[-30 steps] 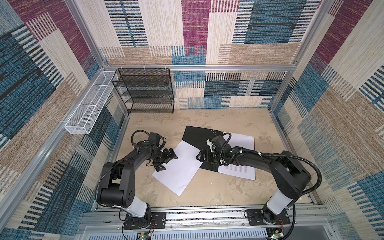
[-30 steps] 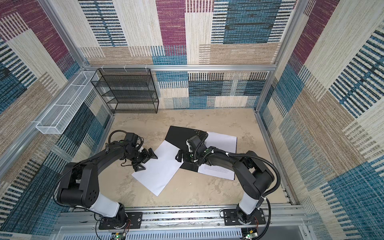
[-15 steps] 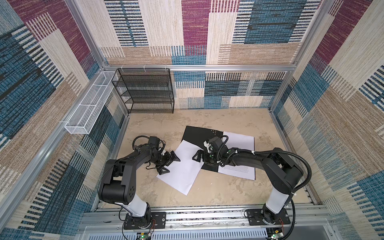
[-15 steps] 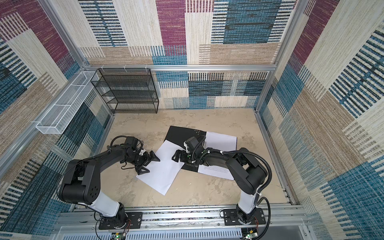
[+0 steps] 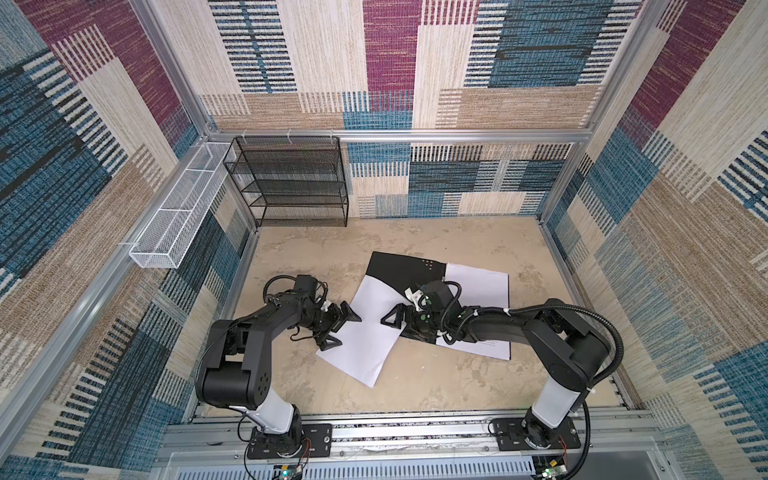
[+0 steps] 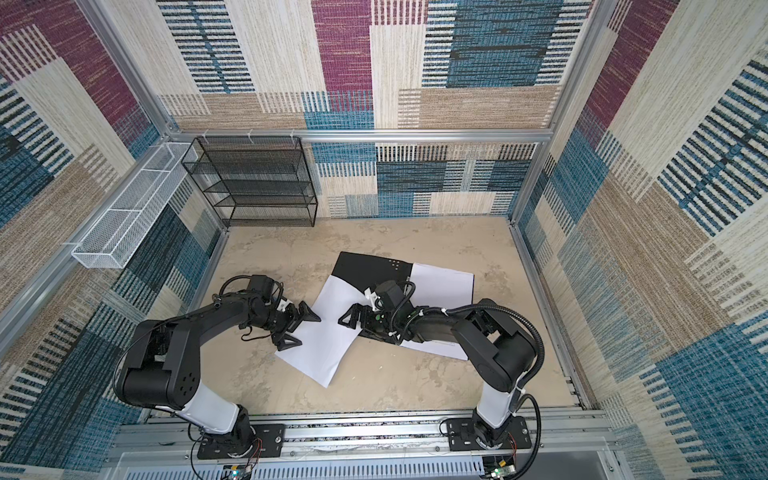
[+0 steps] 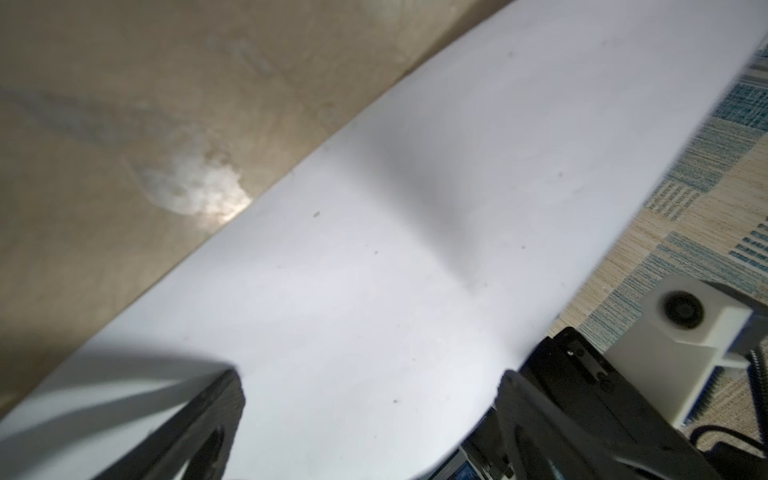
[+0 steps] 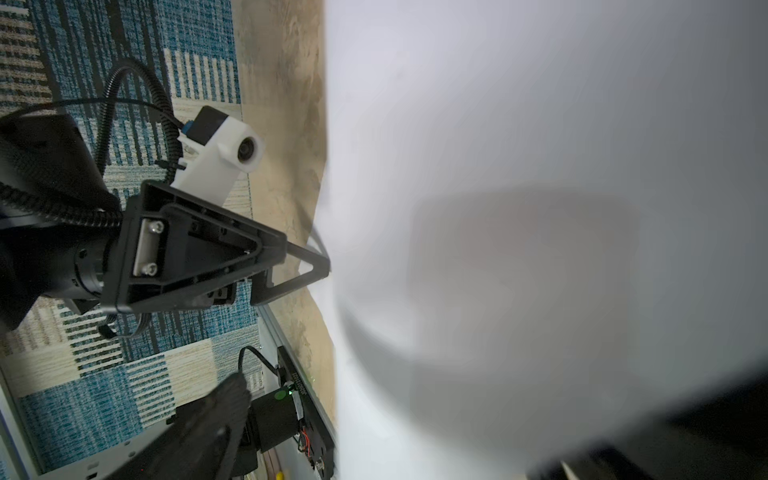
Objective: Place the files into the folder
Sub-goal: 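Carry white page toward folder with left gripper while right gripper reaches it, then take page onto folder clip with right gripper while left gripper withdraws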
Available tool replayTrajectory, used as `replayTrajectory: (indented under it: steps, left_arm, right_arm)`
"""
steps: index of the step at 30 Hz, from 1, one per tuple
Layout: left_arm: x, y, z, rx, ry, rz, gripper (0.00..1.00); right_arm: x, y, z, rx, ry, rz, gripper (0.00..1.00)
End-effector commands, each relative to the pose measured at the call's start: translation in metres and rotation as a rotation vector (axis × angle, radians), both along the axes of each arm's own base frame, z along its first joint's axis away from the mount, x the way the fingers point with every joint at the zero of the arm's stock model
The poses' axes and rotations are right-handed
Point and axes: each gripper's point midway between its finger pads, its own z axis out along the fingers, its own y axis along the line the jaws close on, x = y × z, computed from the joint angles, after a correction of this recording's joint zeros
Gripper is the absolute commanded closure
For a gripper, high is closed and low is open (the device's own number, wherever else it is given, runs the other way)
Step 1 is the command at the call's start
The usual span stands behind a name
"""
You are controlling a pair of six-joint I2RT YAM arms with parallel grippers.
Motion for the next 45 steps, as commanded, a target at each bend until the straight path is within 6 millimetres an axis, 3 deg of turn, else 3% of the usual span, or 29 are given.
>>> replayTrajectory:
  steps: [1,6,10,15,23,30,42,45]
  left_arm:
    - [-0.011,0.025,-0.032,0.157,0.058,0.032,0.01]
    - [-0.011,0.028,-0.032,0.149,0.055,0.05,0.01]
    - [-0.011,0.032,-0.031,0.135,0.055,0.069,0.01]
    - [-0.011,0.034,-0.029,0.127,0.047,0.088,0.01]
    - [-0.01,0.035,-0.027,0.113,0.041,0.09,0.01]
    - [-0.01,0.029,-0.025,0.051,0.04,0.102,0.01]
    - [-0.005,0.023,-0.017,-0.01,0.019,0.128,0.01]
    - [-0.001,0.021,-0.01,-0.027,-0.001,0.12,0.01]
  right_arm:
    - [-0.009,0.015,0.011,0.102,0.037,0.017,0.0]
    - [-0.014,0.028,0.016,0.093,0.011,0.004,0.0]
    - [-0.003,0.017,0.014,0.05,-0.001,-0.092,0.01]
    - [0.009,0.005,0.025,0.105,-0.021,-0.233,0.13]
    - [0.02,-0.001,0.021,0.121,0.02,-0.347,0.3]
    - [0.017,-0.002,0.012,0.105,0.058,-0.374,0.42]
    - [0.008,0.0,0.002,0.063,0.088,-0.394,0.85]
    - [0.008,0.001,0.004,0.051,0.078,-0.388,1.0]
